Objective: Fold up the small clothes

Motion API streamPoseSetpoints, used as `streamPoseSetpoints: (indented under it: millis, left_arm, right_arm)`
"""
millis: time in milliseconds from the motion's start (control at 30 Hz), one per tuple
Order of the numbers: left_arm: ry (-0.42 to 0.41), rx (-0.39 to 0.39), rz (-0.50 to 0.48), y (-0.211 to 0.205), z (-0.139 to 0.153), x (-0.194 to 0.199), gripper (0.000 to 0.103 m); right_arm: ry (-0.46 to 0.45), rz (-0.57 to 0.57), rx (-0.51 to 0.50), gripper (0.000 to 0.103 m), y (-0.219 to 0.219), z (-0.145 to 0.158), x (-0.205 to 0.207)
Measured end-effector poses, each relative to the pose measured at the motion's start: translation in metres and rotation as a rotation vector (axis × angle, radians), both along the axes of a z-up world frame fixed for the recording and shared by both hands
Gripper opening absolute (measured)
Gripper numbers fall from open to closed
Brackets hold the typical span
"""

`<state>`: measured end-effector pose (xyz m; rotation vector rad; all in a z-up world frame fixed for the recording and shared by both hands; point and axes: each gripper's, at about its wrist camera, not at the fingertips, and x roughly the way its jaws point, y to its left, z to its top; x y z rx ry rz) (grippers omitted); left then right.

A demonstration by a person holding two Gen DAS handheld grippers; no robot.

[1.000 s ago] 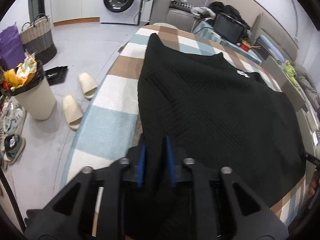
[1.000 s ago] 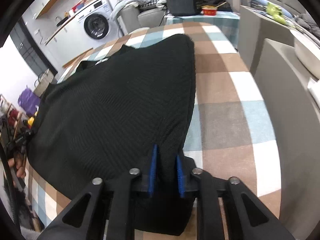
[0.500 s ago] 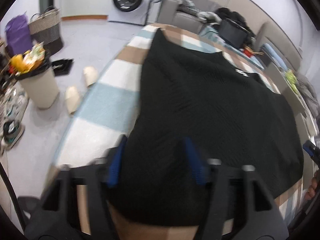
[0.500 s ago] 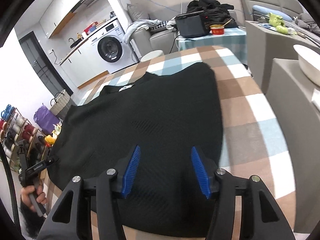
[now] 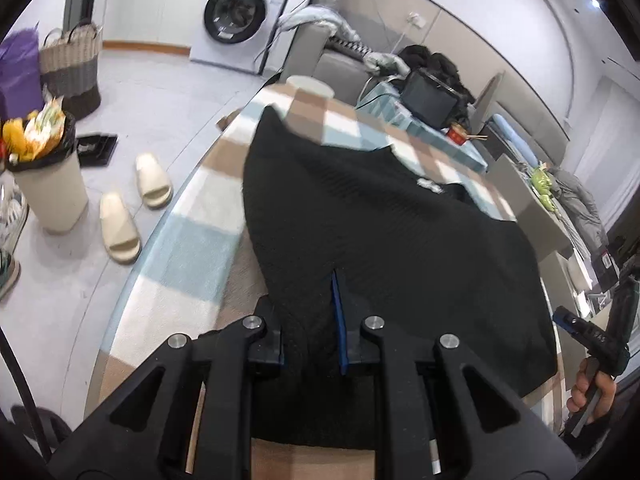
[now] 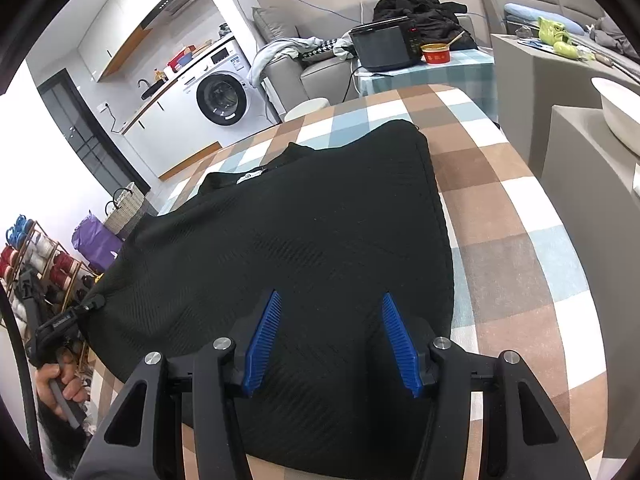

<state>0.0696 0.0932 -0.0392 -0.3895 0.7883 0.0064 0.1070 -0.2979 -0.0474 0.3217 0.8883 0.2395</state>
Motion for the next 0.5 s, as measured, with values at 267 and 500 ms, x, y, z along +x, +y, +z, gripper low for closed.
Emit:
streamPoseSetpoints:
  millis: [267,500]
  left_arm:
    - [-0.137,0.023,-0.306,-0.116,0.058,0.029,0.014]
    - [-0.022,-0.102,-0.686,-0.245,0.029,0.047,0.021]
  right_arm:
    - [-0.014,-0.007,-0.002,0.054,-0.005,0.006,-0.004]
    - [-0.006,-0.041,-0.011,0.054,-0.017,0.01,-0.011]
